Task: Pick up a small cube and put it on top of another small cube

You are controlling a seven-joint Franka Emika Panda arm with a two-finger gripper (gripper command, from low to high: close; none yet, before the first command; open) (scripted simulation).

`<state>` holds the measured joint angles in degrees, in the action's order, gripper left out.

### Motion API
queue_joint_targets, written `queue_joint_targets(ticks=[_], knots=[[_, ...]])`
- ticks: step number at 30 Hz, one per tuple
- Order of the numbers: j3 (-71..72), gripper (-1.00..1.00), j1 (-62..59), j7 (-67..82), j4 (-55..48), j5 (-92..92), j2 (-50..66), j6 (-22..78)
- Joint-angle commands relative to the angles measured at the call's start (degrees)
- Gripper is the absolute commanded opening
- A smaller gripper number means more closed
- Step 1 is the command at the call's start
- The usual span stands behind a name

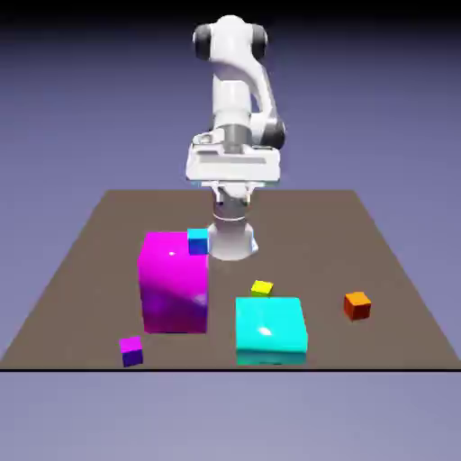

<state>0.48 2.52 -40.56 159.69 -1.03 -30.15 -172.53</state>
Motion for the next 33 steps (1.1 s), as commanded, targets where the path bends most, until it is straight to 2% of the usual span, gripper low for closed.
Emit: queue_joint_targets(ticks=[1,23,29,30,33], knots=[[0.4,0.0,1.52,1.58,-1.09,-0.85,2.08,1.22],[9.17,0.0,34.72,36.04,-24.95,-19.46,47.54,28.0],[4.84,0.0,36.98,31.88,-26.28,-24.87,57.36,19.66],[4.84,-1.0,36.98,31.88,-26.28,-24.87,57.36,19.66],[6.67,-1.0,36.02,33.64,-25.72,-22.59,53.21,23.18]])
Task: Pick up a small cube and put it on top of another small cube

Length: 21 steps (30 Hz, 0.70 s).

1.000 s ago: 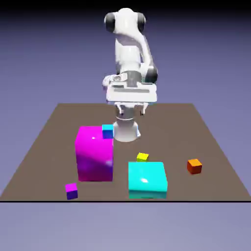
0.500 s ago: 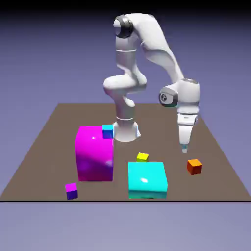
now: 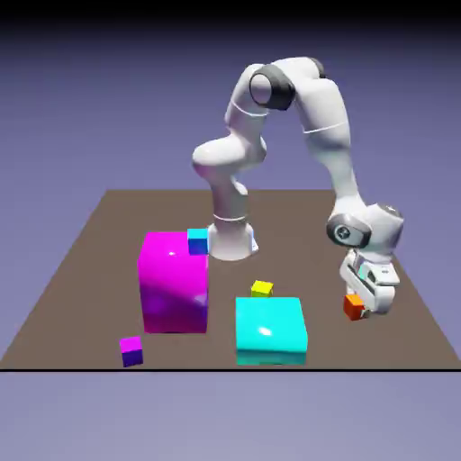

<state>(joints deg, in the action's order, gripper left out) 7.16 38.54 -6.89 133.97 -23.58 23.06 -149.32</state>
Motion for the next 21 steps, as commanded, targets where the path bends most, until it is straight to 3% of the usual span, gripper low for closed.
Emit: queue_joint_targets(ticks=[1,21], knots=[[0.91,-1.0,-0.48,0.85,0.28,1.11,-2.08,1.73],[1.66,-1.0,-25.4,0.14,34.31,15.48,-40.2,5.66]])
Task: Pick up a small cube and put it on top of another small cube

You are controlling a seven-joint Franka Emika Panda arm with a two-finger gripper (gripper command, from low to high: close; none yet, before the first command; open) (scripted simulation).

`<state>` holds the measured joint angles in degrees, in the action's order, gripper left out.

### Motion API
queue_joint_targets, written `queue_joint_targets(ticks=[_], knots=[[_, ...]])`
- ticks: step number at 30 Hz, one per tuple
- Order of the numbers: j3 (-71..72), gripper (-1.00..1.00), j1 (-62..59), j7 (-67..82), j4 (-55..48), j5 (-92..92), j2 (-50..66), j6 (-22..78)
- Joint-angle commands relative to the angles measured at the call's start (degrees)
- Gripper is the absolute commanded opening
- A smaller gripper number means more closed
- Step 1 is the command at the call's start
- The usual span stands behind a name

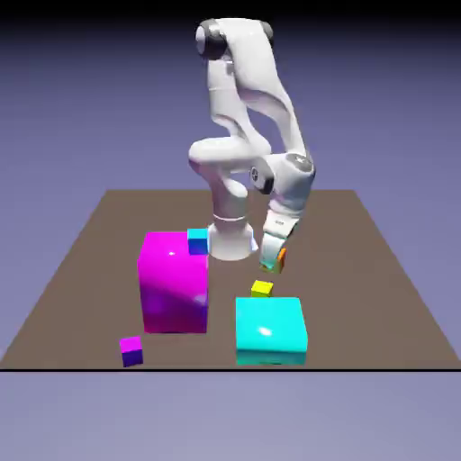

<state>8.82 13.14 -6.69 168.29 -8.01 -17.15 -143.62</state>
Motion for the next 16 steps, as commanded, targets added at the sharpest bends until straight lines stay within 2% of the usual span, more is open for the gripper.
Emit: queue_joint_targets(ticks=[1,8,9,16], knots=[[-0.66,-1.0,-0.01,-1.38,0.02,-1.95,2.07,-2.03],[-5.11,-1.0,-0.07,-10.17,0.17,-14.45,15.94,-15.37],[-5.11,1.0,-0.06,-10.17,0.17,-14.45,15.95,-15.37],[-1.12,1.0,-0.02,-2.28,0.04,-3.24,3.5,-3.4]])
